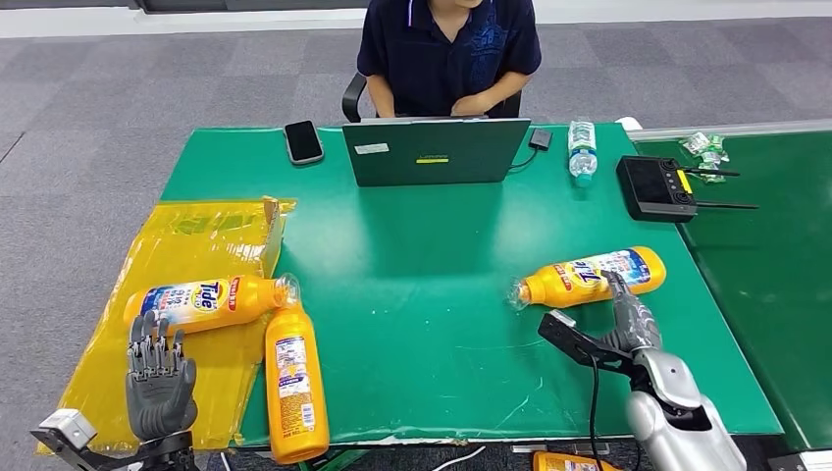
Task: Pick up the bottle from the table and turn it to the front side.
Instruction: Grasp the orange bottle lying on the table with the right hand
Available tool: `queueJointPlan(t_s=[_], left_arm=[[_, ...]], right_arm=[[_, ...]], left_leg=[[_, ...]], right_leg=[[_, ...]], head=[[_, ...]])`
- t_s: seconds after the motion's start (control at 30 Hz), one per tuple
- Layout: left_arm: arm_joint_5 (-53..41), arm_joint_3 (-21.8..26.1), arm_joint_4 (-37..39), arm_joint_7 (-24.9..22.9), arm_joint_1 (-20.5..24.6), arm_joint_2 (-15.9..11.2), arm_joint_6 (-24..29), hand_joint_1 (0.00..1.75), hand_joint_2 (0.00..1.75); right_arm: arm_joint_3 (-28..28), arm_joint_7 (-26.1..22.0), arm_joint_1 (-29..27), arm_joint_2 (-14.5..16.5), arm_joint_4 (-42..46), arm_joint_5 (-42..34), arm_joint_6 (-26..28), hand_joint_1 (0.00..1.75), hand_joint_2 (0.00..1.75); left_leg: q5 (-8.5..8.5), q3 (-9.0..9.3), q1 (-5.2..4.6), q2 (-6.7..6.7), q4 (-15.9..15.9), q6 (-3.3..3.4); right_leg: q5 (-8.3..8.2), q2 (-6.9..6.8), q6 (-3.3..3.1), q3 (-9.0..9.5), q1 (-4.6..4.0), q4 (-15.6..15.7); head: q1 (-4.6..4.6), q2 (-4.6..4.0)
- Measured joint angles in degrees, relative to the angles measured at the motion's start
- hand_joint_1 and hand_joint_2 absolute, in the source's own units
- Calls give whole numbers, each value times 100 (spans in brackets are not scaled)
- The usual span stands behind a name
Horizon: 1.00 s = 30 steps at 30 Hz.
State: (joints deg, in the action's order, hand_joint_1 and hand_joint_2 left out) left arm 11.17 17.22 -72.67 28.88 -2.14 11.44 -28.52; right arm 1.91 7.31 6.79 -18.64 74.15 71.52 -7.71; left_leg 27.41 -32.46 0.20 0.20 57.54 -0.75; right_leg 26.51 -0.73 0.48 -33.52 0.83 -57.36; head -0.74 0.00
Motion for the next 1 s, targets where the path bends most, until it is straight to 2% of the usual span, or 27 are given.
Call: queueJointPlan(t_s=[0.4,0.57,0.7,0.9,1.0], left_arm=[[248,-26,343,-24,154,9,28,0,175],[275,-145,594,63,232,21,51,0,175],[304,-195,703,75,277,22,83,0,175],[482,-327,924,37,496,19,160,0,175],[525,-343,995,31,534,16,162,0,175]], right_arm=[[-1096,-22,1529,-138,-1006,226,141,0,175],[-1604,82,2357,-136,-1240,271,-44,0,175],[-1772,108,2693,-138,-1404,259,-157,0,175],[-2050,6,3669,-138,-2385,64,-273,0,175],[-2091,-29,3930,-139,-2724,6,-250,0,175]], left_leg=[[-4,-3,0,7,0,0],[-9,2,-1,4,1,0],[-9,-3,-2,2,2,0],[-13,-6,-3,1,3,1],[-13,-4,-3,-1,3,1]], right_leg=[[-3,6,0,-5,0,-5],[-6,4,-1,-4,0,-3],[-7,2,-1,-6,2,-5],[-12,0,2,-7,3,-4],[-12,0,2,-7,2,-4]], head=[[1,0],[0,0],[1,0],[0,0],[0,0]])
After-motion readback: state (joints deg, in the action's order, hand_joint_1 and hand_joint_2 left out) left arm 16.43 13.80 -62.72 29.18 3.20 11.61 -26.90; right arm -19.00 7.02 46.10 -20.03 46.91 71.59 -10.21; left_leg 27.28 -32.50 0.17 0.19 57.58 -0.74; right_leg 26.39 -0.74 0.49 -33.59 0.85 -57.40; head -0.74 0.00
